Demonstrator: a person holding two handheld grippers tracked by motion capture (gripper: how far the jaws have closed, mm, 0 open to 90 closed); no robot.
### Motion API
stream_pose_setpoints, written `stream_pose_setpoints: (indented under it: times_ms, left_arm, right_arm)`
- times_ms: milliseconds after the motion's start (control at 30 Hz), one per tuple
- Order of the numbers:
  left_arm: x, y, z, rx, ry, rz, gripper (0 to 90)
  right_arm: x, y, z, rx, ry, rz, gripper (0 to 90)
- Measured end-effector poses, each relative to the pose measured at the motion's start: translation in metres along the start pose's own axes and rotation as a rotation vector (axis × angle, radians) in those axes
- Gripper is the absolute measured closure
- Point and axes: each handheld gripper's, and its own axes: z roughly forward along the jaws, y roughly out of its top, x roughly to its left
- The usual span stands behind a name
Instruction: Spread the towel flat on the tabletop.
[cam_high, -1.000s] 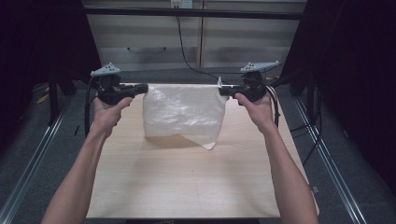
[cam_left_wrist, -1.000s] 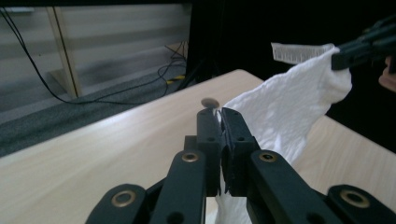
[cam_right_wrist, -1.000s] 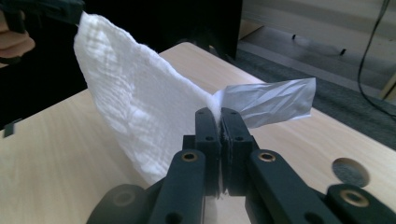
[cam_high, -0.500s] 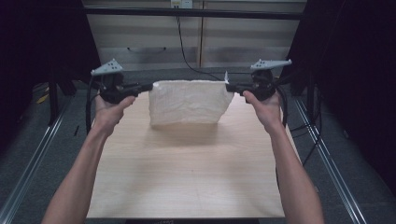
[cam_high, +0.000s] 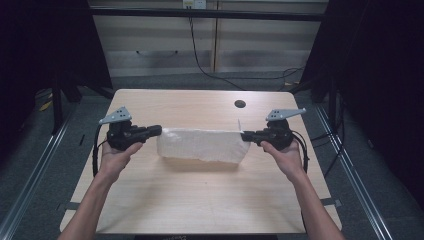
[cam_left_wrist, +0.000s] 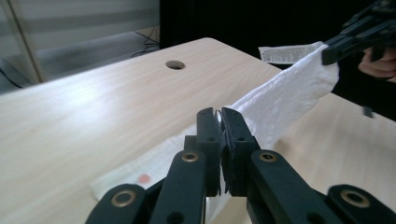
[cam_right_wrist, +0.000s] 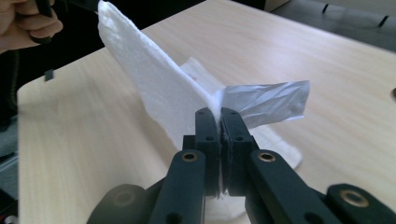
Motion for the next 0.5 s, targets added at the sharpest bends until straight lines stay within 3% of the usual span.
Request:
stream_pose_setpoints:
  times_ms: [133, 367, 400, 500]
  left_arm:
    - [-0.006, -0.019, 0.002, 0.035, -0.018, -0.019, 87.1]
    - [-0.023, -0.036, 0.000, 0.062, -0.009, -0.006, 87.2]
    - [-0.027, -0.039, -0.001, 0.079, -0.010, 0.011, 87.2]
    - [-0.032, -0.048, -0.002, 0.104, -0.014, 0.010, 87.2]
  right_arm:
    - [0.008, -0.023, 0.007, 0.038, 0.015, 0.007, 87.0]
    - [0.014, -0.042, 0.005, 0.043, 0.023, 0.014, 86.9]
    - [0.014, -0.042, 0.005, 0.043, 0.023, 0.014, 86.9]
    - [0.020, -0.049, 0.004, 0.051, 0.027, 0.015, 86.9]
